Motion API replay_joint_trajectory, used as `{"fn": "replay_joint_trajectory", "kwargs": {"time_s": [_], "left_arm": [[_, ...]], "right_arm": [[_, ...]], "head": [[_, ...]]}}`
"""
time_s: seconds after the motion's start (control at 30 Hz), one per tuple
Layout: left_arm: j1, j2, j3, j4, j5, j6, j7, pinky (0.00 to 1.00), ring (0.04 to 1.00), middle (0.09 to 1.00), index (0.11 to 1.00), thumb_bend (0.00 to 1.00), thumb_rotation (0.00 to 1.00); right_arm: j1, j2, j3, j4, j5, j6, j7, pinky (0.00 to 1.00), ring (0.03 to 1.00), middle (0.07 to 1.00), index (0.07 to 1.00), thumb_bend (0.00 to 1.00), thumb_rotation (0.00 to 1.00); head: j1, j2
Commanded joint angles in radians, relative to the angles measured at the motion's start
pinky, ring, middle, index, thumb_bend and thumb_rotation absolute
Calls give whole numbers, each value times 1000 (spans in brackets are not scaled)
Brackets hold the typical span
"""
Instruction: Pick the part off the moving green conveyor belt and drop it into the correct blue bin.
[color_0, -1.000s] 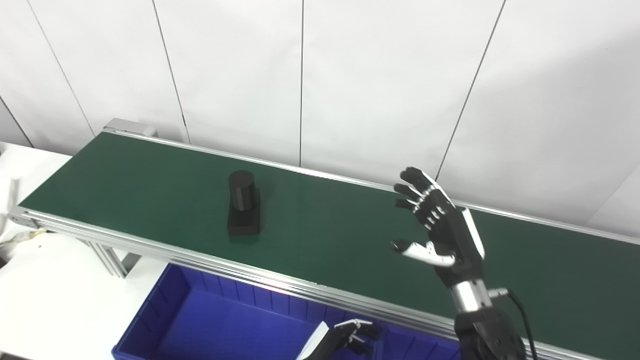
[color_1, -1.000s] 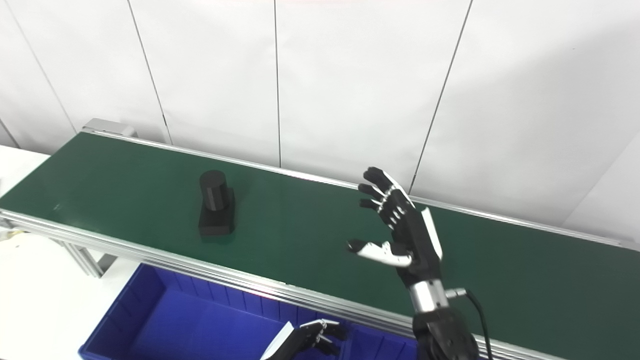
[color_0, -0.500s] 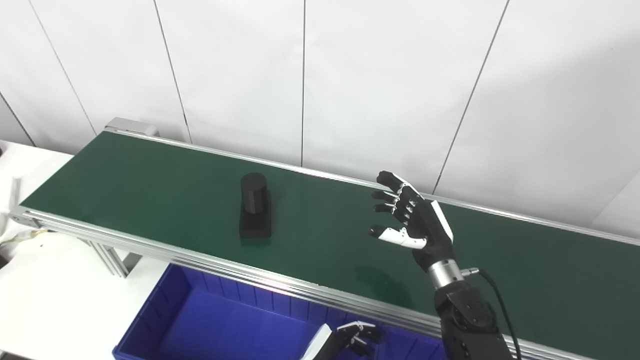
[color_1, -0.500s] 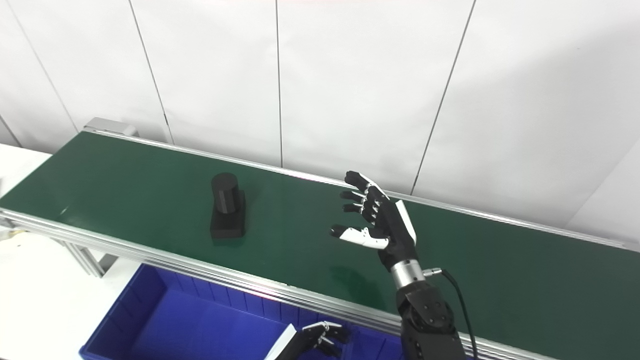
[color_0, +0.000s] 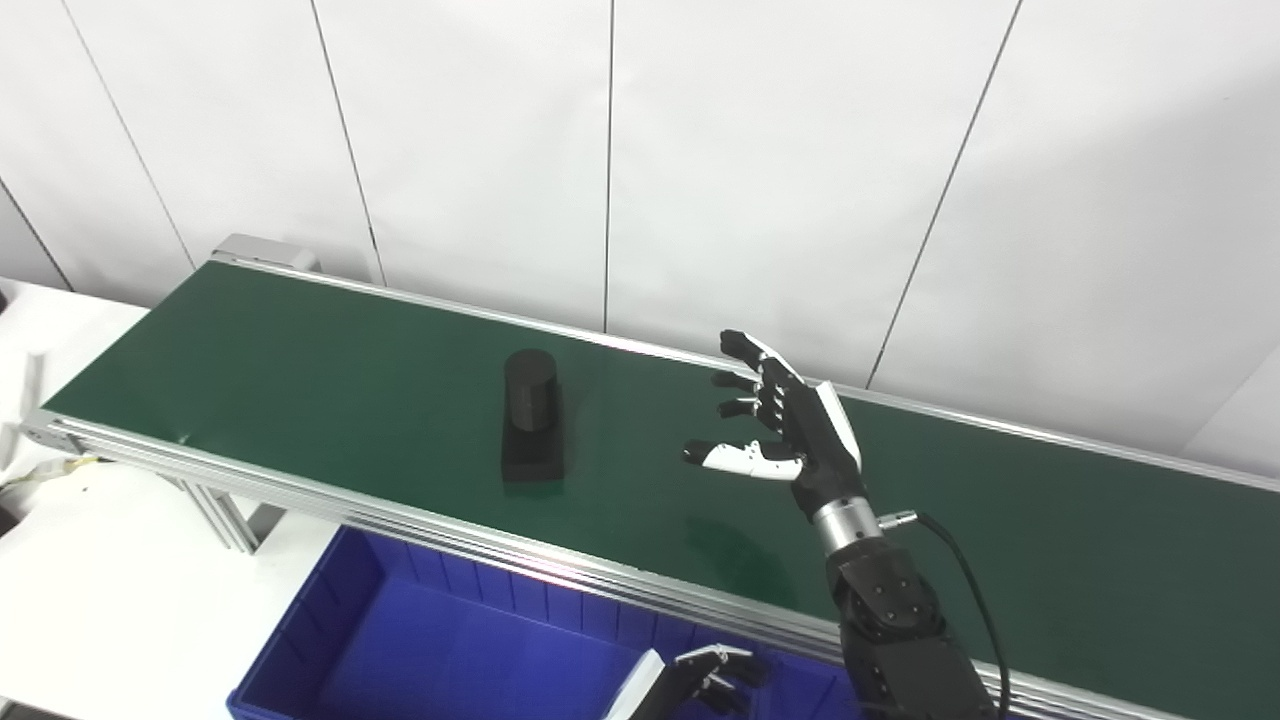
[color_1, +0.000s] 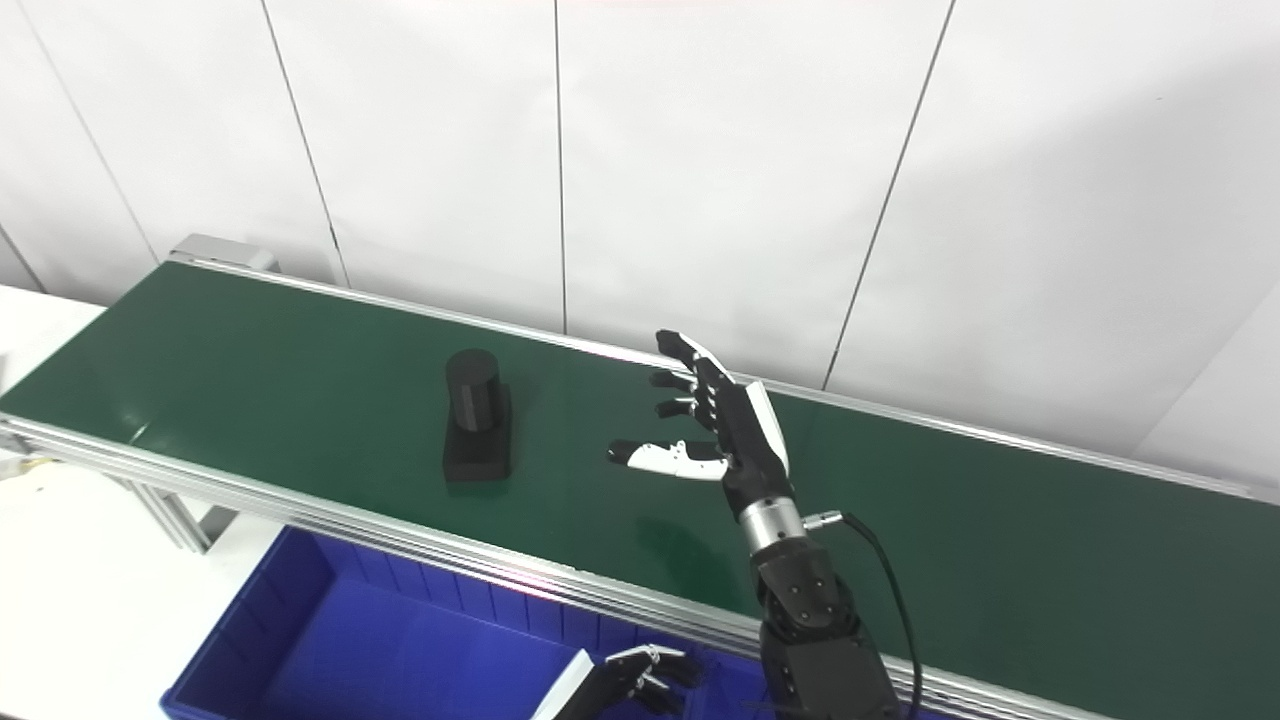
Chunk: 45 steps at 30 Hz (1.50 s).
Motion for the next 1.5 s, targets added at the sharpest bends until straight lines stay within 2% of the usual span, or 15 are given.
{"fn": "replay_joint_trajectory", "kwargs": {"time_s": [0.0,0.1,0.2,0.33,0.37,0.4,0.43,0.53,0.63,0.9,1.0,1.07,1.47], "left_arm": [[-16,-17,-11,-20,9,-29,-9,622,694,724,721,885,116],[-14,-16,-17,-27,18,-29,2,614,688,721,723,880,112],[-7,-17,-10,-31,21,-29,-8,636,704,733,728,881,119],[-4,-19,-12,-40,17,-29,-8,638,700,729,725,877,107],[-5,-19,-13,-40,12,-29,-10,638,699,728,724,876,105],[-6,-20,-14,-41,9,-29,-13,646,699,728,724,873,94],[-7,-21,-13,-41,5,-29,-14,647,700,728,723,873,93],[-7,-23,-11,-44,10,-29,-7,636,695,724,723,877,99],[-7,-23,-10,-51,7,-29,-8,629,693,725,725,875,97],[-5,-23,-9,-56,-2,-29,-10,630,692,724,725,876,90],[-6,-24,-11,-52,11,-29,2,627,690,723,725,875,106],[-5,-22,-15,-60,13,-29,7,625,689,722,723,873,80],[-5,-22,-22,-64,12,-29,14,621,689,725,727,865,88]], "right_arm": [[-48,15,13,-17,-5,-41,-20,629,775,896,871,960,239],[-35,9,46,-41,-32,-43,-52,632,761,864,837,952,196],[-36,6,77,-34,-89,-42,-109,686,788,882,840,967,209],[-51,10,93,-8,-154,-24,-157,698,794,886,855,986,230],[-57,10,97,-3,-157,-7,-142,698,795,887,857,989,231],[-60,9,98,0,-159,4,-130,728,840,931,918,987,249],[-66,8,100,7,-158,12,-113,730,843,933,921,987,250],[-82,7,99,33,-150,6,-82,806,910,974,980,1000,271],[-95,9,91,59,-142,-6,-70,834,939,994,997,1000,290],[-112,8,90,96,-147,-19,-70,853,956,989,992,1000,325],[-116,7,99,106,-169,-5,-87,970,991,991,988,1000,343],[-117,6,105,111,-188,-4,-106,995,999,983,980,1000,362],[-112,4,113,128,-215,-21,-130,1000,1000,971,969,1000,383]], "head": [[1,2],[2,7],[0,11],[1,11],[1,11],[1,11],[3,11],[4,13],[5,13],[5,15],[8,16],[8,17],[6,20]]}}
